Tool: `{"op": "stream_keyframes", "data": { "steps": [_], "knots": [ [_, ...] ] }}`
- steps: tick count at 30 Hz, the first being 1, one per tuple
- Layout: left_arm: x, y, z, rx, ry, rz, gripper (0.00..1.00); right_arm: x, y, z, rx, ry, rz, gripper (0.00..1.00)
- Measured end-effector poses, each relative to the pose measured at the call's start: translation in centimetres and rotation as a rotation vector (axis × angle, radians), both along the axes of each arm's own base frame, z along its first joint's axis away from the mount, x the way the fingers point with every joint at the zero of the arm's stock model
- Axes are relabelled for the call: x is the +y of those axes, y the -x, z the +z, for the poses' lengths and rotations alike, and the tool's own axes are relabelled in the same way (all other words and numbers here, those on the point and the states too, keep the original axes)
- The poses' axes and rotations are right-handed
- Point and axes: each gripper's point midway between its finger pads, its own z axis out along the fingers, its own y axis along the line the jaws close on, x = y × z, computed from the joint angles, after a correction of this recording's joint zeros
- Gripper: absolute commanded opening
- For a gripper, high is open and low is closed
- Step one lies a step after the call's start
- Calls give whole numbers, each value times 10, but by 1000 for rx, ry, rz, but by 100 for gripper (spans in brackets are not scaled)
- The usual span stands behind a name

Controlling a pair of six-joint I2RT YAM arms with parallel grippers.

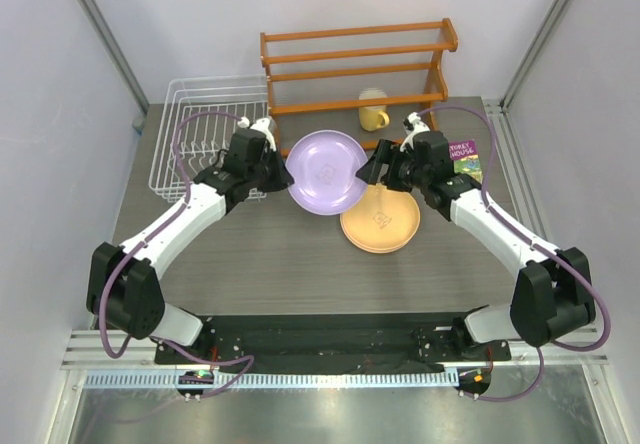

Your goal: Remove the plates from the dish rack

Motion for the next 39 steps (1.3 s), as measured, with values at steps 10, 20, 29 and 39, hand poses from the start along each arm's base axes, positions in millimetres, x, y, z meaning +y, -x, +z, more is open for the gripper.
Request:
{"op": "stream_keyframes", "data": {
  "steps": [10, 20, 29, 39],
  "knots": [
    [-18, 12, -4, 19, 32, -54, 0, 7, -3, -13, 23, 4, 10, 20],
    [-18, 12, 0, 8, 46, -60, 76, -1, 3, -20, 40, 60, 4, 1],
    [17, 18, 26, -131, -13, 70, 81, -86, 2, -7, 65, 155, -223, 2],
    [99, 29, 70, -403, -198, 310, 83, -115, 29, -37, 207, 241, -250, 2]
  ]
}}
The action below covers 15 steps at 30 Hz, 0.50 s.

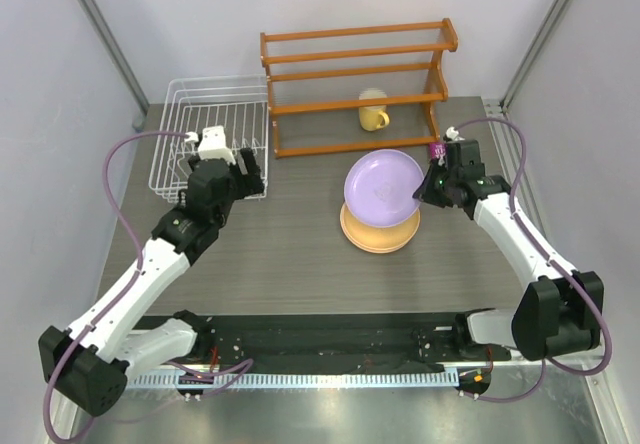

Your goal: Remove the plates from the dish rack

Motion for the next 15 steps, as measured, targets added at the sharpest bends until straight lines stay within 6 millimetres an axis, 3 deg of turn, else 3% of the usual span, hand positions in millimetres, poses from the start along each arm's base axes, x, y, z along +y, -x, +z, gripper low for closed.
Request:
{"op": "stream_keyframes", "data": {
  "steps": [7, 10, 11, 13, 14, 15],
  "knots": [
    [28, 8, -9, -17, -94, 87, 83, -1, 12, -28, 105, 8, 0, 2],
    [34, 10, -6, -29, -106, 110, 86, 2, 15, -36, 136, -3, 4, 6],
    [36, 10, -5, -34, -107, 118, 87, 2, 17, -38, 144, -6, 5, 17],
    [38, 10, -3, -41, -109, 131, 91, 4, 18, -40, 155, -16, 6, 24],
    [39, 10, -3, -42, -111, 135, 92, 5, 19, -41, 159, -19, 8, 40],
    [40, 10, -3, -43, -113, 140, 93, 5, 19, -41, 161, -23, 7, 43]
  ]
}}
